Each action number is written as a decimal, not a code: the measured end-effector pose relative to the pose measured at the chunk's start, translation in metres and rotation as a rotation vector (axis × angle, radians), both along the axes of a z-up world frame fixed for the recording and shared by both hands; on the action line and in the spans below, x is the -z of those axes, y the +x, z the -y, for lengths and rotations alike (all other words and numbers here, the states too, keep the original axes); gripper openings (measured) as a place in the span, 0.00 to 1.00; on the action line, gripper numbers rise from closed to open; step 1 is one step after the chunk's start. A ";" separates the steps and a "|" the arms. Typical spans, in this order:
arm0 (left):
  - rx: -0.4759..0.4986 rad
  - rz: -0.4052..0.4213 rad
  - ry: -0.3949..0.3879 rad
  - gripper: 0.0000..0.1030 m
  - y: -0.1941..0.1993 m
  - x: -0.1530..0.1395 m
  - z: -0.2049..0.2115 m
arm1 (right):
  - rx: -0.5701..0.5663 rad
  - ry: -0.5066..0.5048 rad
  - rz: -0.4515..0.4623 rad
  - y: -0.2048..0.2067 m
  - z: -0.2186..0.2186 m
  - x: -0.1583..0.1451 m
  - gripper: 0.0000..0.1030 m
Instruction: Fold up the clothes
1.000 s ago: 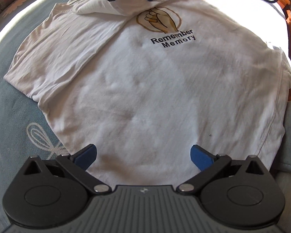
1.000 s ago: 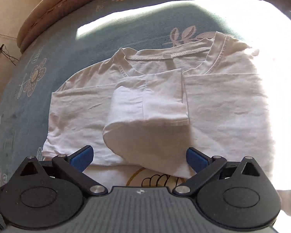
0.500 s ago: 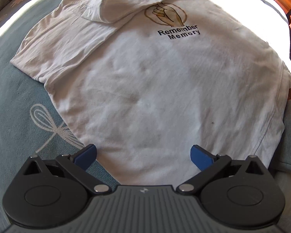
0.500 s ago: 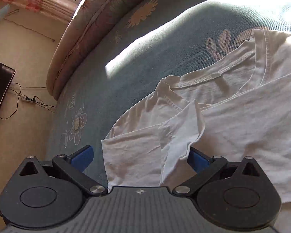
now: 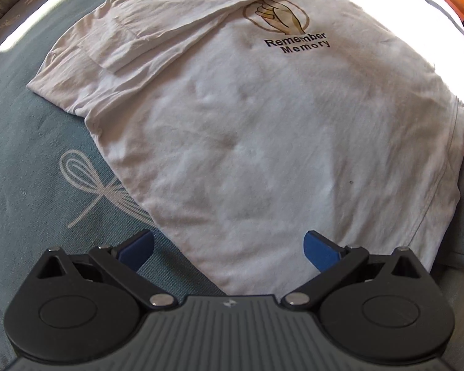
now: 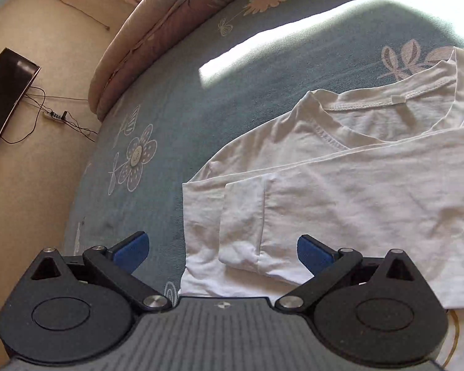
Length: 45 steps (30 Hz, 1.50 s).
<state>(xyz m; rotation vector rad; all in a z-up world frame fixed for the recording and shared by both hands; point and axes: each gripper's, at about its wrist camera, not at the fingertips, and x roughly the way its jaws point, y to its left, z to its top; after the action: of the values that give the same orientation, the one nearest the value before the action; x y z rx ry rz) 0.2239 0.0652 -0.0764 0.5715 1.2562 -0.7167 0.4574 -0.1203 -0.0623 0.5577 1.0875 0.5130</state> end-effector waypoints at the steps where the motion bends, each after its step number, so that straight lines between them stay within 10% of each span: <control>1: -0.011 0.002 0.001 0.99 0.003 -0.001 0.000 | 0.005 -0.032 0.009 -0.004 0.010 -0.002 1.00; 10: -0.097 0.044 -0.007 0.99 0.048 -0.016 0.025 | 0.060 -0.469 0.100 -0.077 0.117 -0.015 1.00; 17: -0.134 0.158 -0.178 0.99 0.086 -0.038 0.107 | 0.090 -0.935 0.185 -0.141 0.162 0.031 1.00; 25: -0.203 0.078 -0.388 0.99 0.140 -0.046 0.200 | 0.354 -0.691 0.125 -0.157 0.205 0.047 1.00; 39: -0.156 -0.015 -0.507 0.99 0.172 -0.042 0.306 | 0.221 -1.176 0.411 -0.122 0.195 0.042 1.00; 45: -0.145 -0.074 -0.513 0.99 0.172 -0.032 0.325 | 0.274 -1.176 0.393 -0.134 0.213 0.044 1.00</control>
<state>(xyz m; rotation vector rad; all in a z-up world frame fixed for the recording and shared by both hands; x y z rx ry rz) 0.3957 -0.2600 -0.0443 0.0336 1.1105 -0.9021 0.3233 -0.3329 -0.1060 -0.4213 0.7434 -0.2869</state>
